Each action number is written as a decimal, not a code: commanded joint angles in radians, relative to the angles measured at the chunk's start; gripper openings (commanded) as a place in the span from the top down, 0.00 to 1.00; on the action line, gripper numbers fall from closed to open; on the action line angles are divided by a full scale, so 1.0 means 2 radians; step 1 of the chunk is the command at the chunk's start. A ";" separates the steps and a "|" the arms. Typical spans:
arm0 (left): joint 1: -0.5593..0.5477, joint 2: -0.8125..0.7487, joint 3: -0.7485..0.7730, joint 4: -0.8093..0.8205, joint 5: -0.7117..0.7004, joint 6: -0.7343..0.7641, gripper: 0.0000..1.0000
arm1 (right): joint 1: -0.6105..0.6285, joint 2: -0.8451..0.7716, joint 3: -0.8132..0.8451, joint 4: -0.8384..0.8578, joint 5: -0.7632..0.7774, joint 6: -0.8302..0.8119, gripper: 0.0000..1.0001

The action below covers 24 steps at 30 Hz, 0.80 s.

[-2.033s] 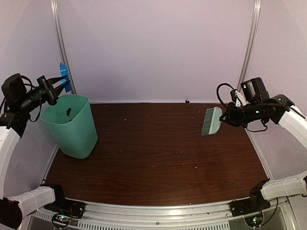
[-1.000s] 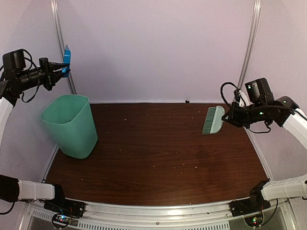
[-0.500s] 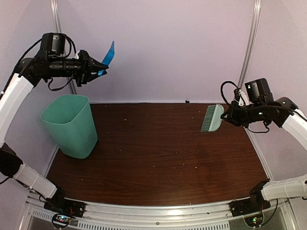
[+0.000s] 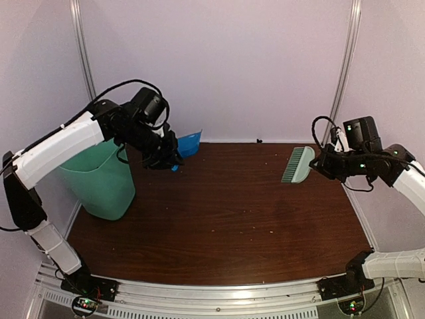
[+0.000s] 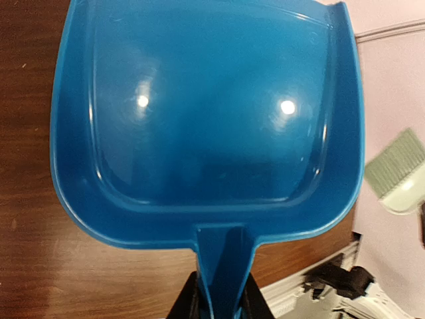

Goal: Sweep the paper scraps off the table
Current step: Place the dustpan at the center of the board.

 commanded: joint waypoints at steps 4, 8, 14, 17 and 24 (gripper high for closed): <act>0.001 -0.017 -0.173 0.081 -0.056 0.054 1.00 | -0.002 -0.023 -0.021 0.032 0.018 0.009 1.00; 0.001 -0.011 -0.232 0.116 -0.056 0.057 1.00 | -0.002 -0.032 -0.029 0.041 0.018 0.010 1.00; 0.001 -0.001 -0.301 0.170 -0.056 0.052 1.00 | -0.002 -0.029 -0.037 0.048 0.015 0.016 1.00; 0.002 0.012 -0.323 0.191 -0.052 0.053 1.00 | -0.002 -0.026 -0.038 0.048 0.013 0.018 1.00; 0.001 0.025 -0.358 0.220 -0.035 0.046 1.00 | -0.002 -0.026 -0.043 0.047 0.012 0.018 1.00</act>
